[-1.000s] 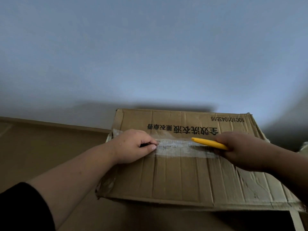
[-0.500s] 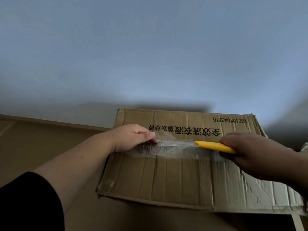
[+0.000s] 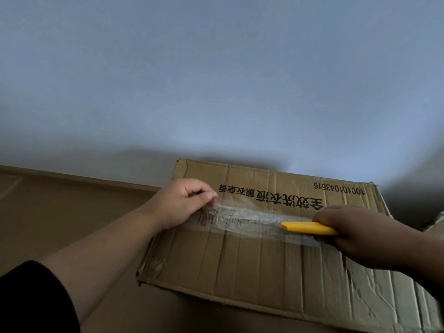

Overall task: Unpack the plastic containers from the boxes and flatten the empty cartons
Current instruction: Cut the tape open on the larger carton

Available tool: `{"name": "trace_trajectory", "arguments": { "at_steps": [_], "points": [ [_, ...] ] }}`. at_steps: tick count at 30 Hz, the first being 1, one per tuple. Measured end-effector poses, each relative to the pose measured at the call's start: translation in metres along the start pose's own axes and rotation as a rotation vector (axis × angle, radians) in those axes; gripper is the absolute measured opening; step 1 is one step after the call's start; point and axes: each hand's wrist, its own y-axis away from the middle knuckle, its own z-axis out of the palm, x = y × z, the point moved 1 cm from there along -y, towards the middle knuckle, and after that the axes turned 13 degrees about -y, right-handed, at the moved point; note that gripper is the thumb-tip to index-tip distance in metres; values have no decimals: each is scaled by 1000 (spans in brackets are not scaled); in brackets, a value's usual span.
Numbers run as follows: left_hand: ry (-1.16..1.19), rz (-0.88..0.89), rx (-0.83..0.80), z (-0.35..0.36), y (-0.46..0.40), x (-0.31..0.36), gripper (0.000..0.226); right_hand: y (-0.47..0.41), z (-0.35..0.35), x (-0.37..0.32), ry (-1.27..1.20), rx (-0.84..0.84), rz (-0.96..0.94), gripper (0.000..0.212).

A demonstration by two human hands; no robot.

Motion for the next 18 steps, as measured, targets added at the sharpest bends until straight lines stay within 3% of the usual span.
{"name": "trace_trajectory", "arguments": {
  "at_steps": [3,5,7,10,12,18],
  "points": [
    [213,-85,206,-11,5,2,22,0,-3,4,-28,15,-6,17],
    [104,-74,240,-21,12,7,19,2,-4,6,-46,25,-26,19],
    [-313,59,105,-28,23,18,16,2,-4,9,-70,38,-44,19],
    [-700,226,-145,-14,40,36,43,0,-3,11,-105,28,-65,10],
    [-773,228,-180,-5,42,38,54,-1,-5,11,-126,12,-75,5],
    [-745,143,-219,-6,32,29,54,-2,-8,12,-145,-30,-90,4]
  ]
}}
